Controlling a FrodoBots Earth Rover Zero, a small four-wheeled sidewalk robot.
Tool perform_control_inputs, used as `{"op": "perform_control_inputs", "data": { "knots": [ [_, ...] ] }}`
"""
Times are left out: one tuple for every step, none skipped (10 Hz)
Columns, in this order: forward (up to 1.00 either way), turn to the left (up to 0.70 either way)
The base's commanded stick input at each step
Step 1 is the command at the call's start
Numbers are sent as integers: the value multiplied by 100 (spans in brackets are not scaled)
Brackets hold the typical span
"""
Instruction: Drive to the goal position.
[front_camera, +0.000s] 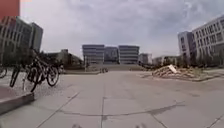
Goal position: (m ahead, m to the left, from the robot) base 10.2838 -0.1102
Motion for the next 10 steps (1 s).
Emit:
{"op": "perform_control_inputs", "data": {
  "knots": [
    [45, 0],
    [45, 0],
    [45, 0],
    [45, 0],
    [45, 0],
    [45, 0],
    [45, 0],
    [45, 0],
    [45, 0],
    [45, 0]
  ]
}}
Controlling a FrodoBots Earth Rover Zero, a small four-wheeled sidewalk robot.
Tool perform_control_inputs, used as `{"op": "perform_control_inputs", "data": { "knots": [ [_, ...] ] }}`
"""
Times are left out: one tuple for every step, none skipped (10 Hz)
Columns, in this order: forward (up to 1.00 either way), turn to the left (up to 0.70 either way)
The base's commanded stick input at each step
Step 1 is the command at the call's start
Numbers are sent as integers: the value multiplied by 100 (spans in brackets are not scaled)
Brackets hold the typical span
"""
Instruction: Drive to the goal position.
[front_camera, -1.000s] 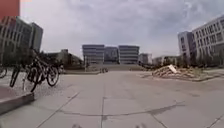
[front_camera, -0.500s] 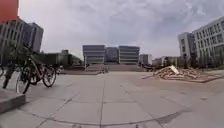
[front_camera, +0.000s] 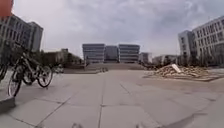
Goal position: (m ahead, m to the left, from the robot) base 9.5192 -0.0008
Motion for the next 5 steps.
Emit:
{"op": "perform_control_inputs", "data": {
  "knots": [
    [45, 0],
    [45, 0],
    [45, 0],
    [45, 0],
    [45, 0]
  ]
}}
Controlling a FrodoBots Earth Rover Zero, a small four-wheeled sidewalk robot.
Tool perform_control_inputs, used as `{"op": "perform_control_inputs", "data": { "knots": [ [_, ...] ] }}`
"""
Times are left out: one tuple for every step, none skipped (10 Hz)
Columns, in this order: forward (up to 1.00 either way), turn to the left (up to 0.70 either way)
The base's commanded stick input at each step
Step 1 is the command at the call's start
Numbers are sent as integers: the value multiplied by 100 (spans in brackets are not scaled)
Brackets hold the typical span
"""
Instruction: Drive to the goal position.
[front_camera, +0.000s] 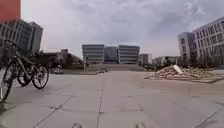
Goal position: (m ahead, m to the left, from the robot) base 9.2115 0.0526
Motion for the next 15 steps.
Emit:
{"op": "perform_control_inputs", "data": {
  "knots": [
    [45, 0],
    [45, 0],
    [45, 0],
    [45, 0],
    [45, 0],
    [45, 0],
    [45, 0],
    [45, 0],
    [45, 0],
    [45, 0],
    [45, 0],
    [45, 0],
    [45, 0],
    [45, 0],
    [45, 0]
  ]
}}
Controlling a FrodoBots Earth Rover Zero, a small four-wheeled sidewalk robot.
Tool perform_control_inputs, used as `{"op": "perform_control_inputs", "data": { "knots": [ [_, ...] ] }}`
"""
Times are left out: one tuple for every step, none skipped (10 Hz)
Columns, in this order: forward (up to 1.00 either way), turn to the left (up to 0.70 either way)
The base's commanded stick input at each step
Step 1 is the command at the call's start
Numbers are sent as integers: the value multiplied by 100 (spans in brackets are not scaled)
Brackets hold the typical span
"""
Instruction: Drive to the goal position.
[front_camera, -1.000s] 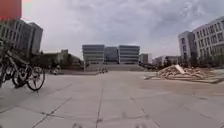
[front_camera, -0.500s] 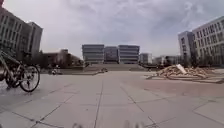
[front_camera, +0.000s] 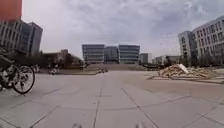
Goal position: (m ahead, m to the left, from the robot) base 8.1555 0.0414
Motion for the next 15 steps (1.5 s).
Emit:
{"op": "perform_control_inputs", "data": {
  "knots": [
    [45, 0],
    [45, 0],
    [45, 0],
    [45, 0],
    [45, 0],
    [45, 0],
    [45, 0],
    [45, 0],
    [45, 0],
    [45, 0],
    [45, 0],
    [45, 0],
    [45, 0],
    [45, 0],
    [45, 0]
  ]
}}
